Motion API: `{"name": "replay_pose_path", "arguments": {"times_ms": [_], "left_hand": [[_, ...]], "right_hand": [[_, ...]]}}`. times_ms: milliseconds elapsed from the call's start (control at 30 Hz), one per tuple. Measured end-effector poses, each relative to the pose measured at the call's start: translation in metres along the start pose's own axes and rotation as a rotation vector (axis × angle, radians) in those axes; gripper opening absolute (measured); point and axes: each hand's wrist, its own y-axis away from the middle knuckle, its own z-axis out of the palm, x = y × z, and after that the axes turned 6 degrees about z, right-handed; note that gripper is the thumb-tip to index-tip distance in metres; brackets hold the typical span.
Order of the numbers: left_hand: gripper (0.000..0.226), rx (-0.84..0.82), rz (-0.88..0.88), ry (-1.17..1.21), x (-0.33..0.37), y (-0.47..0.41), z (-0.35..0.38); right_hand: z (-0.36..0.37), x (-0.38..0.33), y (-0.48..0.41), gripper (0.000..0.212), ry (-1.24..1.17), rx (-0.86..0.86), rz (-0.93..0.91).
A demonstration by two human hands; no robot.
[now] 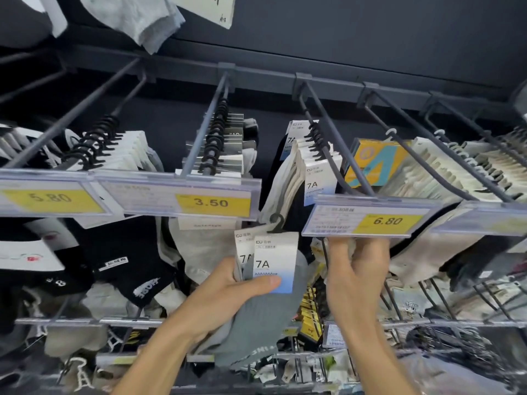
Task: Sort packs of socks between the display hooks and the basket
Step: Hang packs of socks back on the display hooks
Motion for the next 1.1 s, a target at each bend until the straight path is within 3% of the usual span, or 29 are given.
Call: {"name": "replay_pose_path", "arguments": {"times_ms": [133,200,367,533,633,767,833,900,933,1000,1100], "left_hand": [[0.025,-0.069,0.037,-0.032,0.0,-0.005,0.007],[0.028,-0.114,0.048,-0.054,0.0,-0.007,0.012],[0.028,-0.176,0.062,-0.18,-0.008,-0.015,0.02],[0.037,0.017,0.028,-0.604,-0.045,-0.02,0.013],[0.061,0.04,-0.039,-0.836,-0.069,-0.014,0.012],[0.058,-0.001,-0.066,-1.078,-0.093,-0.002,0.013],[0.055,-0.026,-0.042,-1.188,-0.101,0.003,0.013],[0.057,-0.036,-0.006,-1.235,-0.107,0.005,0.013],[0.056,-0.034,0.001,-1.236,-0.108,0.004,0.013],[0.052,-0.001,0.006,-1.208,-0.109,0.003,0.016],[0.031,0.148,0.035,-1.086,-0.106,0.003,0.019]], "right_hand": [[0.001,-0.008,0.036,0.027,-0.149,-0.412,0.214],[-0.003,-0.01,0.038,0.024,-0.211,-0.468,0.287],[-0.018,-0.004,0.033,0.02,-0.246,-0.39,0.374],[-0.03,0.009,0.001,0.022,-0.178,-0.162,0.337],[-0.027,0.011,-0.021,0.038,-0.068,-0.163,0.267],[-0.016,0.002,-0.036,0.051,-0.041,-0.166,0.125],[-0.01,0.004,-0.039,0.042,-0.017,-0.164,0.111],[-0.007,0.004,-0.041,0.035,-0.019,-0.249,0.204],[-0.007,0.004,-0.041,0.039,-0.074,-0.328,0.172],[-0.006,0.006,-0.038,0.033,-0.039,-0.321,0.148],[-0.009,0.014,-0.037,0.022,-0.043,-0.323,0.356]]}}
